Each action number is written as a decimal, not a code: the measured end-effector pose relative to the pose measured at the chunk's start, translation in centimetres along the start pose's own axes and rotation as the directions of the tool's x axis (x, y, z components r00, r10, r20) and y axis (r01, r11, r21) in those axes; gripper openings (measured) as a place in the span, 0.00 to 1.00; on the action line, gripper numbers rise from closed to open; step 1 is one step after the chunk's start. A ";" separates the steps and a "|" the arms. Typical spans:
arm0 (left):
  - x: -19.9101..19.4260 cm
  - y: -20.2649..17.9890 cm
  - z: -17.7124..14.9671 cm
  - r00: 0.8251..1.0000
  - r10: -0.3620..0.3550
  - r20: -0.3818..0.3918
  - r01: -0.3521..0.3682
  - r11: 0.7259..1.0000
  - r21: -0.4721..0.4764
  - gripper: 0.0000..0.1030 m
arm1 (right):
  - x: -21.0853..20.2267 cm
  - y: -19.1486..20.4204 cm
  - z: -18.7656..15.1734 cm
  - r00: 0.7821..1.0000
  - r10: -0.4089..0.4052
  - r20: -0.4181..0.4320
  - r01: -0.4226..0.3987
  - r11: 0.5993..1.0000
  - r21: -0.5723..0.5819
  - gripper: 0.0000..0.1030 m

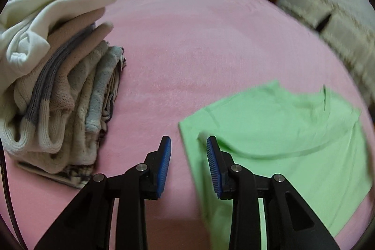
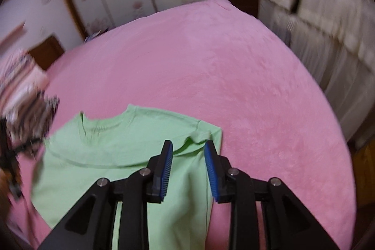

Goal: Fold small clothes
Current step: 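Open both tools and release the folded hem onto the shirt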

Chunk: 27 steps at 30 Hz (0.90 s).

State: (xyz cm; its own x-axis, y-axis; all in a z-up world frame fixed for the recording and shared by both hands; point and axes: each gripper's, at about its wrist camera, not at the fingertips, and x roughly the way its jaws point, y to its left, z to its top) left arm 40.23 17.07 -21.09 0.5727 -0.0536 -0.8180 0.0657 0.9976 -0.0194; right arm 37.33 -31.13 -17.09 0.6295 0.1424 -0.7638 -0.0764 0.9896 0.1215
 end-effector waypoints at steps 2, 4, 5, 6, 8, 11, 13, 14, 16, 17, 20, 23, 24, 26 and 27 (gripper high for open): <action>0.3 -0.4 -0.4 0.999 0.020 -0.034 -0.018 0.998 0.054 0.29 | 0.3 1.1 -0.8 0.999 -0.038 -0.011 0.037 0.997 -0.073 0.27; 1.0 -1.0 -1.1 0.998 0.024 -0.058 -0.020 0.997 0.078 0.29 | 0.8 1.6 -1.5 0.999 -0.042 -0.029 0.039 0.994 -0.102 0.27; 1.3 -1.1 -1.3 0.998 0.021 -0.066 -0.016 0.997 0.082 0.29 | 1.0 1.7 -1.8 0.998 -0.043 -0.037 0.039 0.993 -0.111 0.27; 1.4 -1.2 -1.5 0.997 0.014 -0.072 -0.008 0.997 0.083 0.29 | 1.3 2.0 -2.1 0.998 -0.039 -0.048 0.032 0.992 -0.123 0.27; 1.9 -1.4 -1.6 0.997 0.002 -0.076 0.004 0.997 0.082 0.31 | 1.8 2.4 -2.4 0.997 -0.044 -0.057 0.035 0.988 -0.150 0.27; 2.8 -2.2 -1.1 0.997 0.021 -0.076 -0.013 0.994 0.107 0.39 | 2.6 3.2 -2.7 0.996 -0.054 -0.073 0.039 0.981 -0.192 0.27; 3.3 -2.6 -0.8 0.997 0.029 -0.075 -0.021 0.993 0.114 0.39 | 3.5 3.6 -2.8 0.993 -0.070 -0.090 0.048 0.974 -0.220 0.27; 3.5 -2.7 -0.6 0.997 0.031 -0.073 -0.023 0.994 0.111 0.39 | 3.9 3.7 -2.8 0.992 -0.076 -0.097 0.052 0.972 -0.229 0.27; 3.9 -2.8 0.0 0.997 0.040 -0.066 -0.033 0.995 0.099 0.40 | 4.7 3.9 -2.6 0.991 -0.087 -0.101 0.061 0.969 -0.241 0.27; 4.2 -2.9 0.5 0.997 0.046 -0.062 -0.040 0.995 0.091 0.39 | 5.1 4.0 -2.4 0.991 -0.091 -0.102 0.064 0.968 -0.241 0.27; 5.1 -2.7 1.5 0.996 0.077 -0.050 -0.075 0.996 0.042 0.40 | 6.5 4.0 -1.4 0.988 -0.120 -0.093 0.097 0.970 -0.225 0.27; 6.2 -2.0 2.7 0.991 0.126 -0.046 -0.128 0.991 -0.040 0.40 | 7.7 3.8 -0.1 0.987 -0.142 -0.080 0.126 0.976 -0.176 0.27; 6.4 -1.9 2.9 0.990 0.136 -0.047 -0.138 0.989 -0.057 0.40 | 8.0 3.7 0.3 0.986 -0.147 -0.077 0.133 0.979 -0.156 0.27; 6.6 -1.8 3.4 0.987 0.156 -0.044 -0.160 0.983 -0.088 0.40 | 8.6 3.6 1.3 0.983 -0.169 -0.067 0.160 0.980 -0.120 0.27; 6.6 -1.8 3.6 0.985 0.167 -0.043 -0.171 0.980 -0.098 0.40 | 8.8 3.4 1.6 0.984 -0.168 -0.066 0.161 0.982 -0.102 0.27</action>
State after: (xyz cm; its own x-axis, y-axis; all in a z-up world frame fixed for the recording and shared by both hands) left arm 46.85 14.77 -24.37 0.5401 0.1157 -0.8336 -0.1136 0.9915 0.0639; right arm 43.86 -26.54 -22.33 0.5812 -0.0254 -0.8134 -0.0522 0.9963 -0.0684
